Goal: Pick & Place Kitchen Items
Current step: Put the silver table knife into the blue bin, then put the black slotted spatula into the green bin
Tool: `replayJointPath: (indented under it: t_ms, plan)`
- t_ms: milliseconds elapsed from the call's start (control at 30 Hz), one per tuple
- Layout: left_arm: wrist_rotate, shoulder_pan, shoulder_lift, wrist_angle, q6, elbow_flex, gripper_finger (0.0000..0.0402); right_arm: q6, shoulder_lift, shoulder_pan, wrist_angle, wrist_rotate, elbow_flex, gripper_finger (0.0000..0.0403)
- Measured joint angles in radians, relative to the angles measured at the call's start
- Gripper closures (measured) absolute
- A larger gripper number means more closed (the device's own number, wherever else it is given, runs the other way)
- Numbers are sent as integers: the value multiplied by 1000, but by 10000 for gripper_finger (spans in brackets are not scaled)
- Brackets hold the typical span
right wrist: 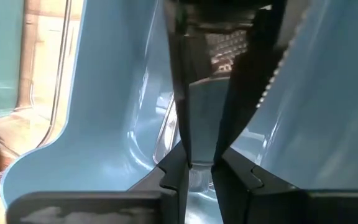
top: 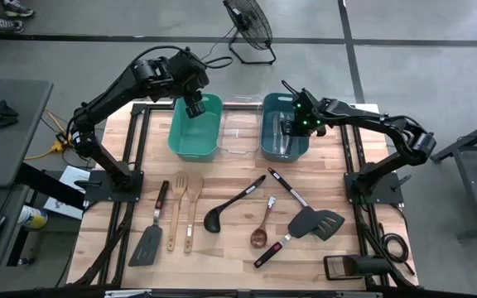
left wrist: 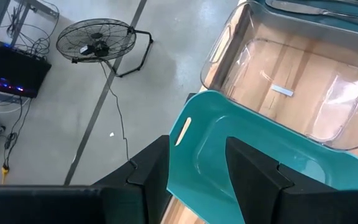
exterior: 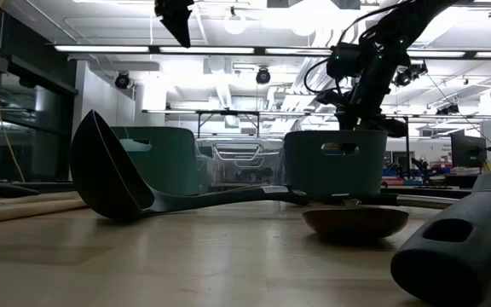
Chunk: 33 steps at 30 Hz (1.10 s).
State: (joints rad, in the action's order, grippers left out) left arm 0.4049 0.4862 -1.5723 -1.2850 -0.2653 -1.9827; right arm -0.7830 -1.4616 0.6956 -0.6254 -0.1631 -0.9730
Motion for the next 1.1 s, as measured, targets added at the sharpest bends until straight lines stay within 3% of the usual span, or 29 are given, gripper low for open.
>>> replayJointPath:
  t_ms: [433, 833, 1100]
  plan:
    - [-33, 0, 0, -1, 0, 0, 247, 2, 0, 0, 0, -11, 0, 339]
    - [-33, 0, 0, -7, 1, 0, 247, 13, 4, 0, 1, -23, 0, 275]
    - [-33, 0, 0, -32, 13, 0, 247, 52, 101, 0, 2, -26, 0, 280]
